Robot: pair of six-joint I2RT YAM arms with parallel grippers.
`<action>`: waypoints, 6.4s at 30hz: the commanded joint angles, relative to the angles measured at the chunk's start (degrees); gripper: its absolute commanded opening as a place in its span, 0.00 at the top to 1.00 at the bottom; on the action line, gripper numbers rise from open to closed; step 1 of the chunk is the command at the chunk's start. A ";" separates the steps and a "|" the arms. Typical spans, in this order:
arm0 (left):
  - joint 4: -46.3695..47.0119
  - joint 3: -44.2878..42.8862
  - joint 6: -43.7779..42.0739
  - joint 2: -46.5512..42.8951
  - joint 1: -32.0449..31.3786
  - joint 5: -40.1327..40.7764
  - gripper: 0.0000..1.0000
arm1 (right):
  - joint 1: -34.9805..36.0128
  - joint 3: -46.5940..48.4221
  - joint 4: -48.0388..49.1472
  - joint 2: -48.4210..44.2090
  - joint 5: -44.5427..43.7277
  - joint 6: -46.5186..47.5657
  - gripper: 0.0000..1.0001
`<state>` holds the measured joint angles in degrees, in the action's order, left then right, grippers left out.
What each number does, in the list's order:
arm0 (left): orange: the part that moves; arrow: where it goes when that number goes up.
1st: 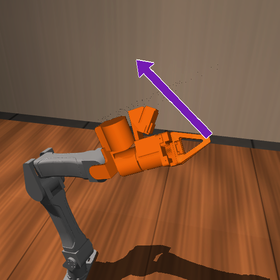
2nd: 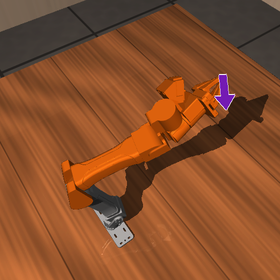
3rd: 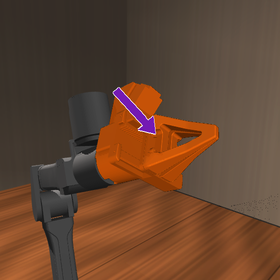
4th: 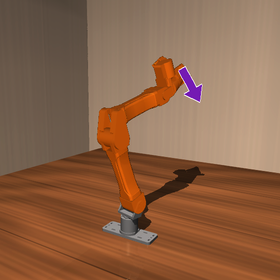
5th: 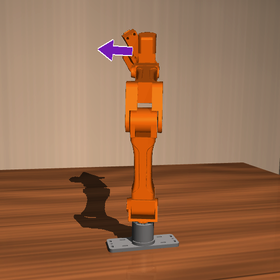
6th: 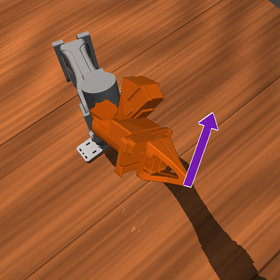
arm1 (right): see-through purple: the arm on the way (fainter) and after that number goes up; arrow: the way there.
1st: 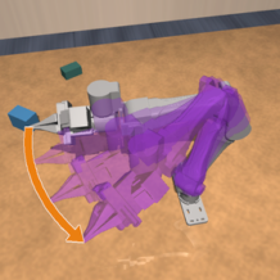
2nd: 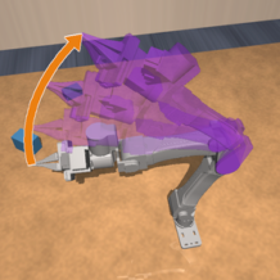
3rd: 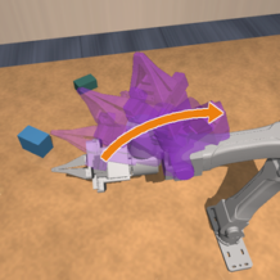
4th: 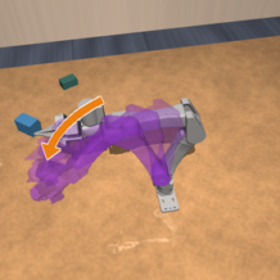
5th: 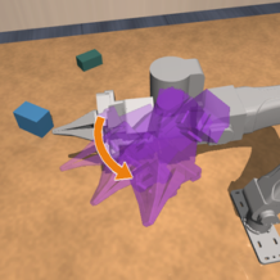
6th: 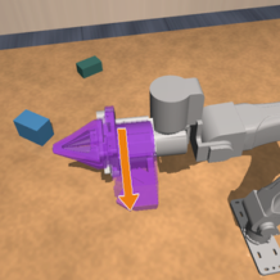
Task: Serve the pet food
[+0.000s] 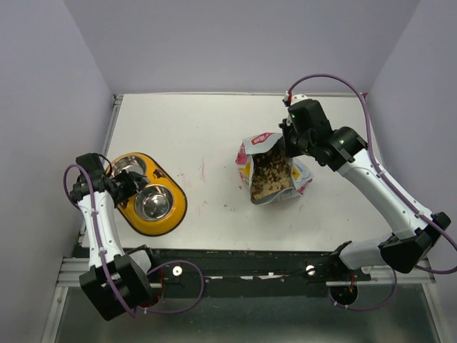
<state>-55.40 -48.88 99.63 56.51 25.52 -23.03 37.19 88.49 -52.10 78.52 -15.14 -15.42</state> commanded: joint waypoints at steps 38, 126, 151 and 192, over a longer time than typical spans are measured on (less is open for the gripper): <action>-36.10 -36.99 -25.98 33.49 1.99 8.09 1.00 | 0.43 0.72 4.55 -2.23 -1.21 0.04 0.99; 10.03 -13.28 -25.50 8.97 -67.27 -24.08 1.00 | 0.43 14.00 5.06 2.78 0.27 -1.28 0.99; -2.72 -17.23 -12.63 21.63 -58.65 -15.02 1.00 | 1.40 -2.44 12.63 -1.62 23.75 -2.25 0.99; 87.56 -3.86 -8.93 36.49 -62.87 -20.65 1.00 | 1.31 -1.40 0.42 -5.31 -5.33 -5.77 0.99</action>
<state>19.44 -55.27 90.85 98.78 -38.70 -48.36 37.43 81.84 -47.31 75.99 -14.48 -18.92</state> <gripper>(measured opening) 0.260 0.009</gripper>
